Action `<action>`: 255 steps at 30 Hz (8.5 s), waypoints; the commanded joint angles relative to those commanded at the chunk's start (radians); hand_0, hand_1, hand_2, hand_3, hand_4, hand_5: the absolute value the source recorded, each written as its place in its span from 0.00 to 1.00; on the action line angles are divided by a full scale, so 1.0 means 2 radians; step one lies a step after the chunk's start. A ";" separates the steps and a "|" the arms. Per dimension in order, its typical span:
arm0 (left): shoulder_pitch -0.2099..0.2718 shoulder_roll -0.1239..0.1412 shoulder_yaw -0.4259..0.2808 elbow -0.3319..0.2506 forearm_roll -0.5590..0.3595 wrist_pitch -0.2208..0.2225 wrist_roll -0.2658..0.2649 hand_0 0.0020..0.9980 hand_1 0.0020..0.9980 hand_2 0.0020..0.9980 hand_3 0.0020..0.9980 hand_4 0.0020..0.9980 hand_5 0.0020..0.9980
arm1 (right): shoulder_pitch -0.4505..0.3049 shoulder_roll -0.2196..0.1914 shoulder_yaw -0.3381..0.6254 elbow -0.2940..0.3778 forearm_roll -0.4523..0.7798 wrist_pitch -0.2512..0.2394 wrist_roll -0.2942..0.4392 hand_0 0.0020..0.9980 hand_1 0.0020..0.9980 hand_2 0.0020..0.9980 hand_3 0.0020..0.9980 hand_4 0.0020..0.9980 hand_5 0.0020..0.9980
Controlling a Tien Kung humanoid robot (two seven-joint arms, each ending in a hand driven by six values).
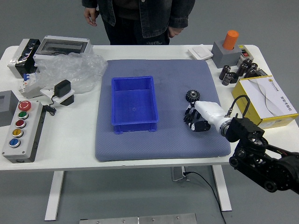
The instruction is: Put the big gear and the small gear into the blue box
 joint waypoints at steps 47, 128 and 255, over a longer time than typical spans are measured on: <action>0.003 0.001 -0.010 0.000 0.011 -0.004 0.003 0.73 0.68 0.70 0.69 0.43 0.02 | 0.078 0.084 0.043 0.071 -0.040 0.003 -0.018 0.58 0.47 0.48 0.51 0.62 0.00; -0.001 0.001 -0.010 0.000 0.018 -0.006 0.004 0.73 0.68 0.70 0.70 0.44 0.02 | 0.161 0.113 0.006 -0.281 0.021 0.058 0.019 0.67 0.60 0.75 0.80 0.80 0.33; 0.001 -0.002 -0.008 0.000 0.020 -0.006 0.006 0.73 0.68 0.70 0.70 0.44 0.02 | 0.156 0.131 0.008 -0.273 0.001 0.077 -0.038 0.66 0.58 0.77 0.88 0.76 0.36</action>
